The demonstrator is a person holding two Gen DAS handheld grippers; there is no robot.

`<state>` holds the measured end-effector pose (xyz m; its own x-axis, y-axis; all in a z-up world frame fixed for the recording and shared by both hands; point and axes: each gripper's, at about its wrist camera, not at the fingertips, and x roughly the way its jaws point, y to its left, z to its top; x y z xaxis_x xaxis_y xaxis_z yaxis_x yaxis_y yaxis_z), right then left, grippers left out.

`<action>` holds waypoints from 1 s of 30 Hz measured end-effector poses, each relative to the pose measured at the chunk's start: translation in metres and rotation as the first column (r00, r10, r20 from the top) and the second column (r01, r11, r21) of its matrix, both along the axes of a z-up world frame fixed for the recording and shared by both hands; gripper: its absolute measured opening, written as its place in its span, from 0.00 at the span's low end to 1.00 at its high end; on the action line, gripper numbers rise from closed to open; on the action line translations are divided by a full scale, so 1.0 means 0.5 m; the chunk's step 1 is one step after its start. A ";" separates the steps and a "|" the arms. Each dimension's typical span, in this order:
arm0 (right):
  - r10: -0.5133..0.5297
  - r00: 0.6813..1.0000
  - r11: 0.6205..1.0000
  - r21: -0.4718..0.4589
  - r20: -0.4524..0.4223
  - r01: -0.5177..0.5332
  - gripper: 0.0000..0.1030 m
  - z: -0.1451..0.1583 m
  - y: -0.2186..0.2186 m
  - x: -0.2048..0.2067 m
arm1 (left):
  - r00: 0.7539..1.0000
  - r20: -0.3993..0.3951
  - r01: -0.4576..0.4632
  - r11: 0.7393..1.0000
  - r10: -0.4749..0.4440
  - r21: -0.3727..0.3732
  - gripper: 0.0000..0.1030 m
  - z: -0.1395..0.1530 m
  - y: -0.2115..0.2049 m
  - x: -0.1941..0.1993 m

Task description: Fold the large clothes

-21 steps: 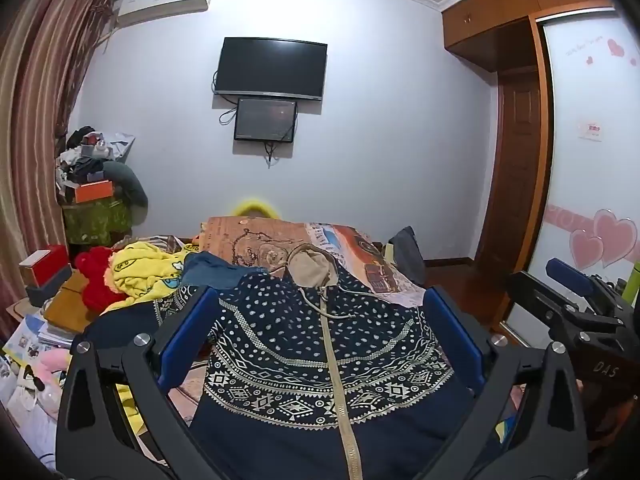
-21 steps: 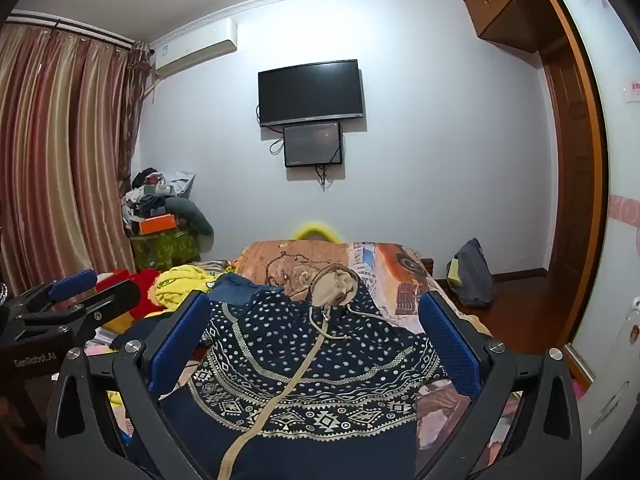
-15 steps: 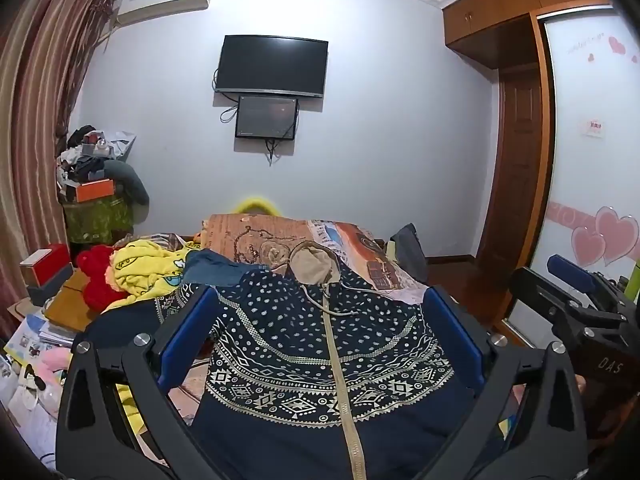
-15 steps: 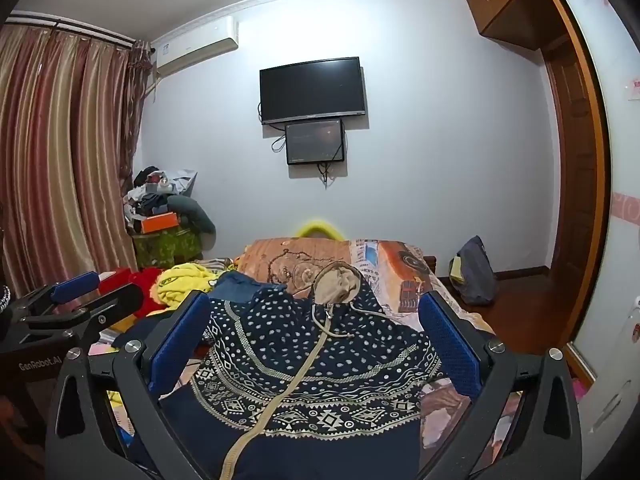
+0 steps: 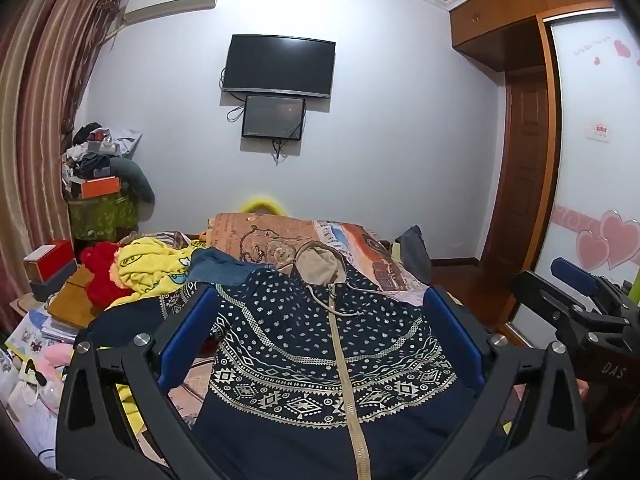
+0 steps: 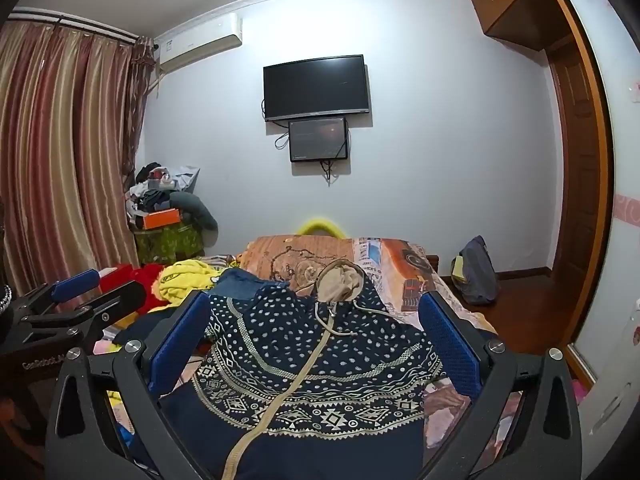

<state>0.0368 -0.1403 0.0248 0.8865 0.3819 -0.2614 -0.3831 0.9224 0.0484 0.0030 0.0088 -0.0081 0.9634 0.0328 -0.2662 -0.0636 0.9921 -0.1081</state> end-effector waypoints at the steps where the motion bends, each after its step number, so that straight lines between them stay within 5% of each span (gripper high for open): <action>1: 0.000 1.000 1.000 0.000 0.000 0.000 1.00 0.000 0.000 0.000 | 1.000 0.000 -0.001 1.000 0.001 -0.002 1.00 0.001 0.000 0.000; 30: 0.009 1.000 1.000 0.000 -0.007 -0.009 1.00 -0.010 0.002 0.011 | 1.000 -0.001 -0.013 1.000 0.013 0.008 1.00 0.000 0.004 0.003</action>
